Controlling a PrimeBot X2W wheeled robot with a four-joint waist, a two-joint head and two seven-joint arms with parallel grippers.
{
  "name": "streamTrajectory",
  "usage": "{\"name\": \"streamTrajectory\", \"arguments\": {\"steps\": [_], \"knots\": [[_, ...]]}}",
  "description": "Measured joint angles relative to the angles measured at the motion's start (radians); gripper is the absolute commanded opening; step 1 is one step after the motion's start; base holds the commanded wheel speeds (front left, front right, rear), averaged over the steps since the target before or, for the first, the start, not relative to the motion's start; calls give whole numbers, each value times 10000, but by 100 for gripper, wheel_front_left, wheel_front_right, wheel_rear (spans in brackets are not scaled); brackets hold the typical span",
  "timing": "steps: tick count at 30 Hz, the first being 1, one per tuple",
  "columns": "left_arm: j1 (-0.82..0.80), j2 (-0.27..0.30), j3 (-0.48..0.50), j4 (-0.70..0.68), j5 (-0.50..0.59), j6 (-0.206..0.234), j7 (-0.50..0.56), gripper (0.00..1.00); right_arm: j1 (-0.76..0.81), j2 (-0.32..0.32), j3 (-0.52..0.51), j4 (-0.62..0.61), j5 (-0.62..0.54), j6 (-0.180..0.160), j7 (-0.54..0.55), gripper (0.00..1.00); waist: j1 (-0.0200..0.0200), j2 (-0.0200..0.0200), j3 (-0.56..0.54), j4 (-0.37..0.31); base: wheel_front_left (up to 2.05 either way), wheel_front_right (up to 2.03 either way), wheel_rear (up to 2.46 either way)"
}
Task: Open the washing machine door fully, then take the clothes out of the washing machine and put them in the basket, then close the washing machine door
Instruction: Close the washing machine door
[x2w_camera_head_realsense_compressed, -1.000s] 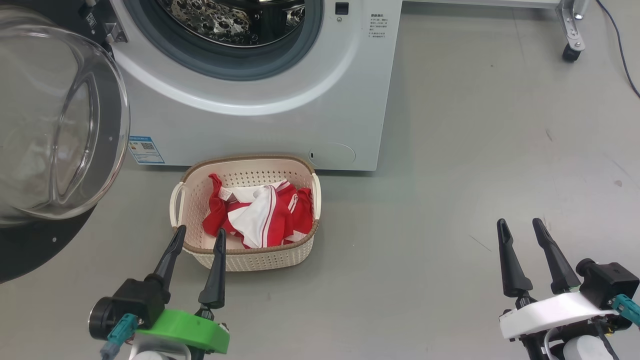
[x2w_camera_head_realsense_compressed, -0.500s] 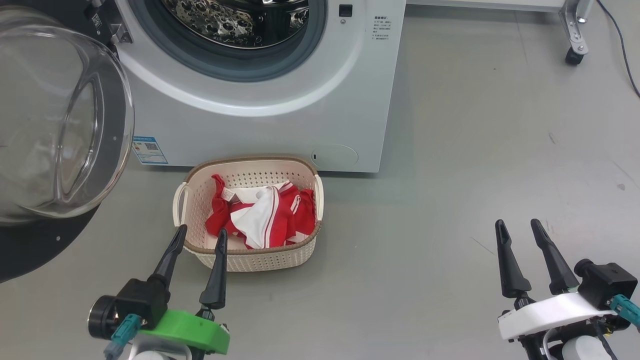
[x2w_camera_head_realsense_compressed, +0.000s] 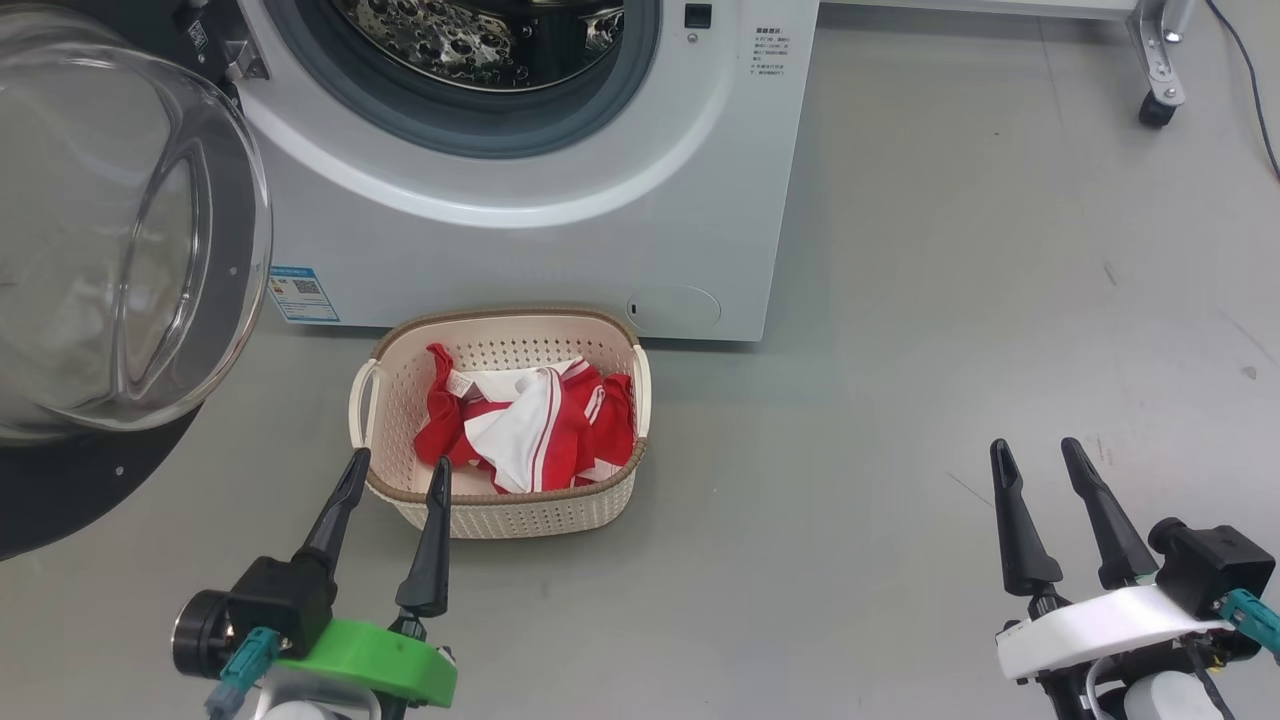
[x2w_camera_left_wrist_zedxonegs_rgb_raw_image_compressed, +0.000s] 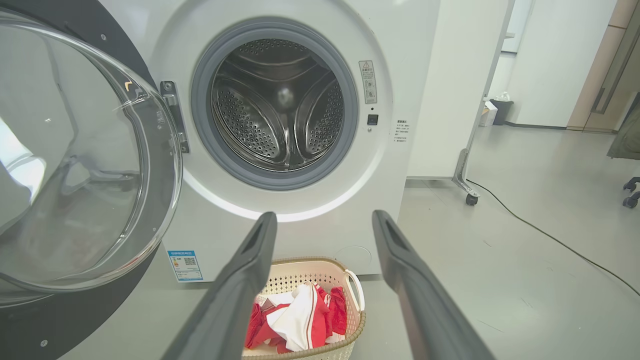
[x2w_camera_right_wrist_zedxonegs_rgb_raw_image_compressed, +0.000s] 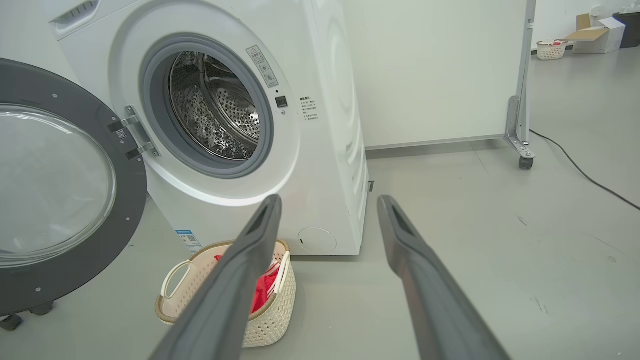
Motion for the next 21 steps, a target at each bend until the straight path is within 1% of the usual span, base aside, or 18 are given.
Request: {"name": "streamTrajectory", "arguments": {"steps": [15,21], "knots": [[0,0,25,-31,42,-44,0,100,-4,6,-15,-13,0,-2,0,100,0,0,126,-31,0,0,0],[-2,-2,-84,-27,42,-75,0,100,-4,-12,-136,-82,2,-12,0,100,0,0,190,171,0,0,0]]}}
